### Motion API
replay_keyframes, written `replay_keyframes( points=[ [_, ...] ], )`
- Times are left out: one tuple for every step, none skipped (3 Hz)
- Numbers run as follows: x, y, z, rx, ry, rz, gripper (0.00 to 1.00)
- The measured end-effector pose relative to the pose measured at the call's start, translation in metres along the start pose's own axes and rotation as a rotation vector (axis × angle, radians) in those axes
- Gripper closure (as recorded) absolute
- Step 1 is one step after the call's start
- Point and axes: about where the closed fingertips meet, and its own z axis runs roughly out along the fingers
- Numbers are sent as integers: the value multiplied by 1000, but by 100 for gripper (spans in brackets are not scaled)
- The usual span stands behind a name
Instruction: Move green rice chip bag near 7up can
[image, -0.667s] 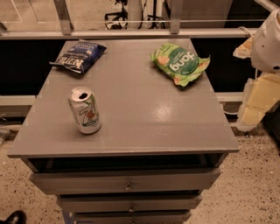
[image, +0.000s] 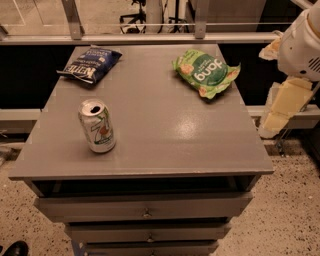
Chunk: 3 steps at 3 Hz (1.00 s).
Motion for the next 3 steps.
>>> replay_keyframes(
  points=[
    [-9, -40, 24, 36, -90, 30, 0],
    [-14, -83, 59, 56, -202, 99, 0],
    [-22, -117, 91, 69, -295, 168, 0]
  ],
)
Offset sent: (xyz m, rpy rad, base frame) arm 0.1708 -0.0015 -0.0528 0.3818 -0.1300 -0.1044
